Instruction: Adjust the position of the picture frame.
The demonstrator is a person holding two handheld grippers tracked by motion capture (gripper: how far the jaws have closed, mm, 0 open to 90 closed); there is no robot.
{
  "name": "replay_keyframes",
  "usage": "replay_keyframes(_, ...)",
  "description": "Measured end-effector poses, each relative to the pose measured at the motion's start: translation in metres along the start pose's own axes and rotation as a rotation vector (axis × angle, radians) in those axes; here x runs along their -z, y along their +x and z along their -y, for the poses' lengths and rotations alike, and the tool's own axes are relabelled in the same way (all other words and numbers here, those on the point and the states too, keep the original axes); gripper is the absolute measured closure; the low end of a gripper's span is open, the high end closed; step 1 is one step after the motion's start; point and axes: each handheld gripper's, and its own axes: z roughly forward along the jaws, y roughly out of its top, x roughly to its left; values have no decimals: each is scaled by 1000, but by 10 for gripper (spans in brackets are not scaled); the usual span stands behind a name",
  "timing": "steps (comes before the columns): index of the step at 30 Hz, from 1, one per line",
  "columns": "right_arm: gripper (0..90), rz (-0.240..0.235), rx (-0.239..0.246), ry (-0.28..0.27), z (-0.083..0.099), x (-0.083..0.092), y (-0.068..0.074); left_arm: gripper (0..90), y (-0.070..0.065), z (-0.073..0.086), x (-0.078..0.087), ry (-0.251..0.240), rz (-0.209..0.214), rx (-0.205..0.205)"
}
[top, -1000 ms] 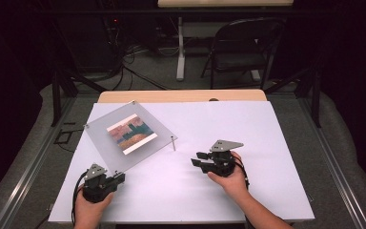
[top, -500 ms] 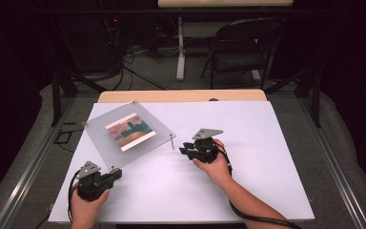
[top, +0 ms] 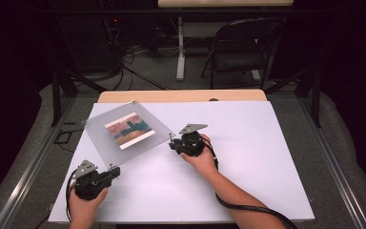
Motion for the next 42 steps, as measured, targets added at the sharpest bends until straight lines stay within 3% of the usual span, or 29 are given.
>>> replay_keyframes(12, 846, -20, -35, 12, -3, -14, -2, 855, -2, 0, -1, 4, -2, -13)
replay_keyframes(22, 854, -29, -41, 18, 1, -12, -4, 855, -10, -4, 0, 0, -20, -53)
replay_keyframes(25, 855, -42, -63, 19, 5, -3, -5, 853, -19, -8, 3, -9, -26, -102)
replay_keyframes(26, 854, -49, -75, 14, 8, 5, -6, 849, -25, -11, 3, -14, -30, -144)
replay_keyframes(27, 854, -49, -75, 14, 8, 5, -6, 845, -25, -11, 3, -14, -30, -144)
replay_keyframes(29, 854, -47, -76, 2, 13, 19, -6, 837, -32, -13, 1, -10, -39, -186)
replay_keyframes(31, 854, -46, -73, 0, 14, 25, -6, 836, -31, -14, 0, -6, -34, -188)
replay_keyframes(35, 852, -38, -50, -13, 19, 53, -1, 836, -30, -19, -6, -7, -23, -162)
replay_keyframes(42, 852, -24, -58, -18, 28, 84, 1, 837, -34, -29, -25, 1, 12, -156)
